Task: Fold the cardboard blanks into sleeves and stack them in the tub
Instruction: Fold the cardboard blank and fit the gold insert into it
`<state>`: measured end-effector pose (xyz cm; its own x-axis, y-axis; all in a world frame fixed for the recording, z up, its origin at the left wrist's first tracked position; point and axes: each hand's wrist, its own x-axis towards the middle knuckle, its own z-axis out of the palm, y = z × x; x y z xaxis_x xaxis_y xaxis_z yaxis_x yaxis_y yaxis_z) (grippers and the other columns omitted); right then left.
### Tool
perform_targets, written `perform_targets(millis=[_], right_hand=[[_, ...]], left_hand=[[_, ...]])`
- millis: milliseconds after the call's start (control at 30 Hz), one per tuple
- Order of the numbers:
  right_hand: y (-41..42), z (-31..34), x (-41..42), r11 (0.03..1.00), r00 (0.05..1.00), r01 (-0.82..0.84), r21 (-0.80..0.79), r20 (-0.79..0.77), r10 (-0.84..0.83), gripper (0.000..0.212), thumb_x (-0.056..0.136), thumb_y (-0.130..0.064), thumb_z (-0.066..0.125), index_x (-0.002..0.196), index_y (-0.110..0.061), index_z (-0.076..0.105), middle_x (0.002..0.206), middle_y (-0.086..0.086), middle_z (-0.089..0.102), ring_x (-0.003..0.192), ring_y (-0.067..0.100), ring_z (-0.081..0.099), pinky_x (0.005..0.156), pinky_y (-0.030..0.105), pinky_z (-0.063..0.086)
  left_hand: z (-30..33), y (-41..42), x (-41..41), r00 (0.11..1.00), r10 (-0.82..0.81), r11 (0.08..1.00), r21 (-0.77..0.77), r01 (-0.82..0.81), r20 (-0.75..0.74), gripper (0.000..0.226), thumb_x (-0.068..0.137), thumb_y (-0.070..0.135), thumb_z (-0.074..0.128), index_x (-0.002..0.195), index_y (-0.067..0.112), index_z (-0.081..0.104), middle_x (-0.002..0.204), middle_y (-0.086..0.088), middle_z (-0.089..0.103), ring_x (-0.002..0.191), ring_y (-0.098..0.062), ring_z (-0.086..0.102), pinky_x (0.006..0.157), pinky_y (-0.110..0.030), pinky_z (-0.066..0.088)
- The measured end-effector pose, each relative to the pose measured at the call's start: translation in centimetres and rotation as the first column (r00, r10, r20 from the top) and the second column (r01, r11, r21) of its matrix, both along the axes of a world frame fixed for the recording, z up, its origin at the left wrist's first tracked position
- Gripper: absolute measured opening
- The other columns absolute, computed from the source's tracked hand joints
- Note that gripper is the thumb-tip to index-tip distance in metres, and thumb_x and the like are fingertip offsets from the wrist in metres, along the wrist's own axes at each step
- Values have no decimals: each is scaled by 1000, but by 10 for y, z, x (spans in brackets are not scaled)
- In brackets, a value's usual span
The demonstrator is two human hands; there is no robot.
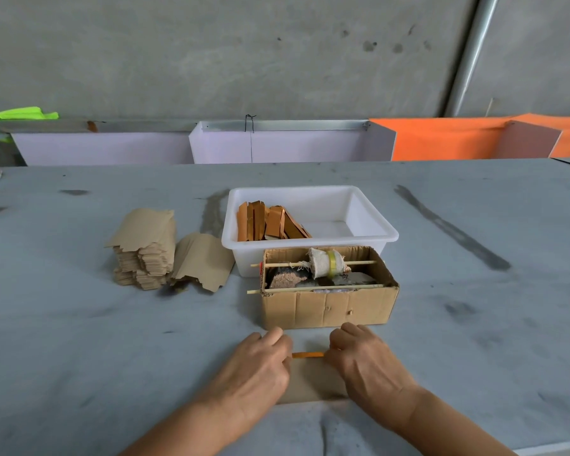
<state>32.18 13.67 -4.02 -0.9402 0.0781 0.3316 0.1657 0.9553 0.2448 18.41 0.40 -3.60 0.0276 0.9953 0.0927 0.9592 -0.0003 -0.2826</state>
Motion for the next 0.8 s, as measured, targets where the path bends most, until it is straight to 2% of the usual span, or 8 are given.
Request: perform_targets(millis=[67,133,200,367,500,667,733,800], right_hand=[[-5,3,-3,999,999,41,-12,-4,-41,20,46,-4,52,45,-23,57,47,-4,48,43,13,48,40,21,38],[-10,4,-7,997,998,68,29,-4,-68,30,56,-7,39,53,-26,62,48,-4,49,44,13,49,42,22,33],[-15,4,-7,994,997,76,79,2,-76,41,66,-15,31,61,-31,68,51,-5,49,47,13,50,45,24,26],[-17,3,-4,992,996,88,91,-9,-88,38,75,-18,34,62,-29,68,57,-4,50,52,15,51,49,27,23],[-10,-2,5,993,993,112,-33,-19,-112,19,57,-11,73,67,-27,71,62,-4,53,55,15,53,45,24,36],[-9,-12,10,966,979,177,-189,-67,-192,33,39,-6,87,63,-24,71,63,-3,55,55,16,55,43,24,43],[-12,-10,7,954,975,183,-238,-76,-207,37,34,-4,87,60,-24,71,61,-3,54,53,16,54,42,23,42],[-12,-9,5,939,974,181,-291,-81,-213,36,35,-1,86,58,-23,71,60,-3,54,52,16,54,42,23,43]], left_hand=[[5,0,6,998,64,997,-41,-63,26,19,53,22,86,56,18,68,65,5,56,67,-13,57,49,-22,37],[5,7,12,983,172,979,-123,-164,59,11,80,10,63,89,9,70,96,-7,56,97,-24,51,66,-31,31],[-2,13,17,980,189,973,-145,-178,63,29,90,0,38,110,0,60,116,-15,46,114,-29,36,73,-36,21],[-2,13,20,965,251,965,-101,-243,76,30,96,3,31,110,-1,57,117,-12,42,117,-26,32,73,-36,19],[2,-2,11,932,336,936,61,-347,136,14,89,13,55,95,7,66,106,-8,51,105,-24,48,74,-32,38],[-6,-19,0,908,354,929,29,-369,224,39,91,4,35,120,20,54,121,4,38,117,-18,34,90,-30,32],[-5,-24,2,898,349,927,43,-373,269,38,88,4,39,117,21,55,123,5,39,117,-17,37,90,-28,33],[-1,-29,5,900,271,929,151,-337,343,25,79,14,59,101,26,63,117,5,48,107,-14,50,82,-23,41]])
